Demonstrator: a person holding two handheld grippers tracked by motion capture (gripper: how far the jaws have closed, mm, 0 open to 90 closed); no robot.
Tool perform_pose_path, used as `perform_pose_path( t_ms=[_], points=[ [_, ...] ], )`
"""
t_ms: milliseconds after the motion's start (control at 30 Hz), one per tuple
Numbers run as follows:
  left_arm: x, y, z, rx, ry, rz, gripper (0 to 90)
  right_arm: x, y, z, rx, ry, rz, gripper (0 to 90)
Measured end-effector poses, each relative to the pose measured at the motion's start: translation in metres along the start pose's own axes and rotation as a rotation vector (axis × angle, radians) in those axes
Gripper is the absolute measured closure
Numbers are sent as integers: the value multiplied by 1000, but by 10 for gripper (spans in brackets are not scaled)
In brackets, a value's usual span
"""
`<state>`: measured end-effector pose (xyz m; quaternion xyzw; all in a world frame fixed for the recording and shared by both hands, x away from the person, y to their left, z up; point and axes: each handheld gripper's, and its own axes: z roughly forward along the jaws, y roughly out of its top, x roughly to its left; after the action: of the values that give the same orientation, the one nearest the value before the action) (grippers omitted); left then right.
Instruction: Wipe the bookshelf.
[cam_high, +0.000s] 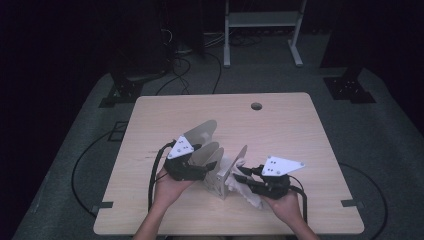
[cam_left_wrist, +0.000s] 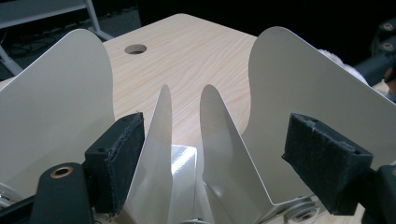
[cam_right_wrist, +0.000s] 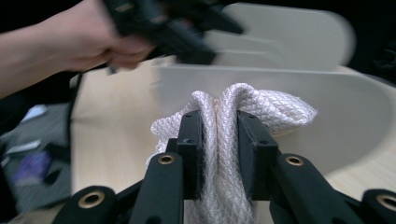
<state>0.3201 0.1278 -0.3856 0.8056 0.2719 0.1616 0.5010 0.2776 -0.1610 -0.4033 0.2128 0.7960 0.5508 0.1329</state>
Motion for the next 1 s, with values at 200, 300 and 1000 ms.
perform_pose_path(
  t_ms=[200,300,1000],
  points=[
    [0,0,0,6,5,0,198,14,10,3,10,70,-43,718],
    [0,0,0,10,6,6,198,7,11,-1,-10,41,1,719],
    [0,0,1,10,7,7,196,-12,8,-1,24,-9,20,717]
  ],
)
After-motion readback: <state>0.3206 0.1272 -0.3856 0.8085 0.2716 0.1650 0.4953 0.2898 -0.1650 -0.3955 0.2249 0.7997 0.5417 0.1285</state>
